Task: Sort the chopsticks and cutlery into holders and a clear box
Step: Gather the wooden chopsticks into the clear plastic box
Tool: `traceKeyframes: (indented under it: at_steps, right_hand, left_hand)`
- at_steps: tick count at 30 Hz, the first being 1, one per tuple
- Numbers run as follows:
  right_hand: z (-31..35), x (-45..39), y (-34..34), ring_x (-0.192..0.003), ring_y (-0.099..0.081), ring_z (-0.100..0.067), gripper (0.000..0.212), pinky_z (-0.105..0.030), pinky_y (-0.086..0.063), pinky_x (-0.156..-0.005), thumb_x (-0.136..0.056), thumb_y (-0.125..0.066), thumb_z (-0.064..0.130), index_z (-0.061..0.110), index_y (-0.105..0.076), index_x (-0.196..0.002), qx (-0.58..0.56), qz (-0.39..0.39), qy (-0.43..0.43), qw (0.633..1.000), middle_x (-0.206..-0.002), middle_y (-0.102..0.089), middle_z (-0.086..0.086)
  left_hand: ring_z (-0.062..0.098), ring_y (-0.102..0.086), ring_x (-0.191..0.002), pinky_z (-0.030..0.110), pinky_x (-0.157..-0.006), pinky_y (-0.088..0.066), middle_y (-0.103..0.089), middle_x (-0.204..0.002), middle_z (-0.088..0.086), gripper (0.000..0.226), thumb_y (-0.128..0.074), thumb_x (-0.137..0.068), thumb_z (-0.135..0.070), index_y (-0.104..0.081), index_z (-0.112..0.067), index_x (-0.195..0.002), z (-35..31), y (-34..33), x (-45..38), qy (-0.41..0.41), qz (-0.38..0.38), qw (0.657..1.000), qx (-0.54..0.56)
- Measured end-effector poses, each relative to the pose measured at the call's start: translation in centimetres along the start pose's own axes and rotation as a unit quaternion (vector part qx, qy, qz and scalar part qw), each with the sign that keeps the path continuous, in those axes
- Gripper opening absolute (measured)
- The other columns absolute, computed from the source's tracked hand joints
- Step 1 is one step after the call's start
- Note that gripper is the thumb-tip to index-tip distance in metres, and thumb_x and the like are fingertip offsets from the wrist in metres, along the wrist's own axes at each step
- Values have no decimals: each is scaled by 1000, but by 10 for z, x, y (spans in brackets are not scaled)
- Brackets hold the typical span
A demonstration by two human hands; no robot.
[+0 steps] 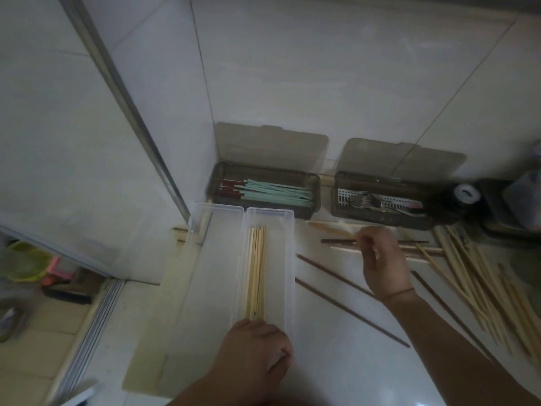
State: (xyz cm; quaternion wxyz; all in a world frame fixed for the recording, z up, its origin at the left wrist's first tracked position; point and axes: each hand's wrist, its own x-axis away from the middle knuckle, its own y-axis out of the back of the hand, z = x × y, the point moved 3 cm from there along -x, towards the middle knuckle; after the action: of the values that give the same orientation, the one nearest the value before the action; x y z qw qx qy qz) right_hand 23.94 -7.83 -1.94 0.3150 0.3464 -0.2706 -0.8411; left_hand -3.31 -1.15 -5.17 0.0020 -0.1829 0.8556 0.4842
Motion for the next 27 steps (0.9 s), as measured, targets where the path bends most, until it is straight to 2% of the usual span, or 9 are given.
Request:
traceKeyframes:
  at_steps: [2,4,6,9,11,14,21,24,27]
  right_hand:
    - [38,-12,10,-84,-56,-6,16,-16,-47,-75,-92,-50,12,24,-53,-103,-117,-86,-5,989,-94,-53,3]
    - [71,-20,10,-75,-59,-24,31,-26,-52,-69,-92,-52,1,29,-50,-104,-238,-152,-26,959,-91,-55,-12]
    - [97,-27,-10,-67,-57,-28,33,-31,-54,-63,-92,-50,-10,22,-53,-99,-331,-139,-69,931,-87,-55,-20]
    - [115,-14,-59,-65,-58,-22,38,-41,-57,-63,-84,-51,-15,20,-63,-94,-261,-5,-100,960,-93,-56,-10]
    - [115,6,-88,-80,-62,-21,41,-34,-55,-83,-81,-51,-12,15,-66,-108,-104,155,-88,979,-109,-55,-4]
    - [114,24,-114,-100,-59,-28,50,-29,-48,-93,-86,-46,-4,12,-48,-133,59,335,-103,935,-133,-40,-9]
    - [125,20,-133,-110,-57,-33,38,-40,-49,-91,-94,-43,4,1,-41,-132,189,490,-89,846,-122,-54,-21]
    - [125,18,-123,-99,-60,-30,25,-36,-52,-84,-91,-42,7,6,-57,-111,113,423,-41,898,-109,-59,-15]
    - [106,3,-87,-78,-60,-19,24,-25,-50,-72,-87,-43,20,16,-66,-88,19,154,6,988,-87,-64,-4]
  left_hand:
    - [5,-56,-69,19,-61,-46,-58,-79,-15,9,-69,-74,-38,-63,-31,-76,2,-3,2,-11,-24,999,18]
    - [8,-55,-68,23,-65,-51,-57,-78,-13,11,-73,-73,-33,-63,-28,-75,4,-1,2,-22,-64,997,49]
    - [10,-54,-66,25,-71,-51,-57,-74,-10,14,-75,-73,-28,-63,-22,-71,2,2,2,-58,-97,992,49]
    - [14,-53,-63,21,-69,-48,-55,-64,-6,19,-75,-77,-26,-62,-21,-64,-6,1,7,-126,-115,985,0]
    - [14,-54,-62,19,-69,-46,-53,-63,-7,23,-74,-81,-29,-60,-25,-63,-9,-4,13,-143,-121,982,-19]
    - [14,-57,-67,22,-69,-49,-57,-67,-8,21,-75,-81,-31,-62,-27,-66,-7,-13,17,-139,-125,982,-13]
    - [12,-59,-74,22,-73,-50,-63,-79,-7,10,-76,-79,-28,-69,-22,-75,-6,-8,12,-101,-99,989,53]
    - [13,-60,-77,22,-73,-52,-63,-82,-7,9,-76,-78,-25,-68,-21,-80,-3,-9,11,-81,-105,988,74]
    - [14,-59,-82,24,-64,-53,-60,-91,-9,20,-75,-76,-30,-63,-25,-92,0,-10,11,-45,-87,992,73]
